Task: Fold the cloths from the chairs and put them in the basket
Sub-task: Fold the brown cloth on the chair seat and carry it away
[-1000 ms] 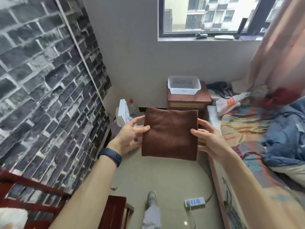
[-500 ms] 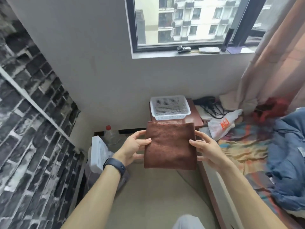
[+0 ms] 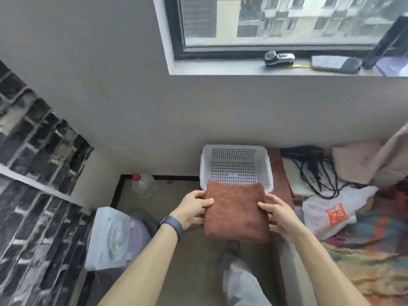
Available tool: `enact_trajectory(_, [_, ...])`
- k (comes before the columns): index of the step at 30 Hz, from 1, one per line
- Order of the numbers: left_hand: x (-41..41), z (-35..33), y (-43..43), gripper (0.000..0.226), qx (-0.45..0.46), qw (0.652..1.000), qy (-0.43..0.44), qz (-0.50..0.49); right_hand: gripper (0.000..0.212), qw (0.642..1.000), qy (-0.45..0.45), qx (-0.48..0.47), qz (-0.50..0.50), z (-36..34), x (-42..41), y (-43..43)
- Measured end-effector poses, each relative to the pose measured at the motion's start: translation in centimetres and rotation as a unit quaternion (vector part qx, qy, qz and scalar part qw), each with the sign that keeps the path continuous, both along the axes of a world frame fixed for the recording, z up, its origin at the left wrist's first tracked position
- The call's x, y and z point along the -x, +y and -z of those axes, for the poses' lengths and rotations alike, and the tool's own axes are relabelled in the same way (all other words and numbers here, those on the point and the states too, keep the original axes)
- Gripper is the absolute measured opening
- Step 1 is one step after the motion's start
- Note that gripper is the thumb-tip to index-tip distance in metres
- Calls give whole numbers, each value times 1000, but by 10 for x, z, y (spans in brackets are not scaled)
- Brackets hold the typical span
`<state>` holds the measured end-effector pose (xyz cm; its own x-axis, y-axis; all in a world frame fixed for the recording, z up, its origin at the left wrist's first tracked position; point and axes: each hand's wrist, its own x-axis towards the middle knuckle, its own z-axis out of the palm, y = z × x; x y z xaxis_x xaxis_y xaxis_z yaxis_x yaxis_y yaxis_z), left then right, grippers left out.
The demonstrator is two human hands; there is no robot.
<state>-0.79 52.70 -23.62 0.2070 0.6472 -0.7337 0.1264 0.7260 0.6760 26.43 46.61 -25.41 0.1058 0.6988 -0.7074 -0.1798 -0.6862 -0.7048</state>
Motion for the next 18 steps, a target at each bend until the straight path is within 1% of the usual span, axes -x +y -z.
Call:
enact_trajectory(6, [-53,23,99,37,33,996,65,-56,28,998,-6,68,15,43,-34,114])
enact_trajectory(9, [-73,45,142,44,44,992,74,-93,31,996,-23,80,20,63,-42,162])
enact_trajectory(12, [-85,71,176,54,33,992,118,-37,33,994,-32,104,23,92,-46,201])
enact_trajectory(14, [-90,86,192,59,33,990,135,-19,35,992,-40,114,24,112,-47,220])
enact_trajectory(18, [-94,112,208,60,40,984,173,7,38,990,-40,130,24,146,-45,237])
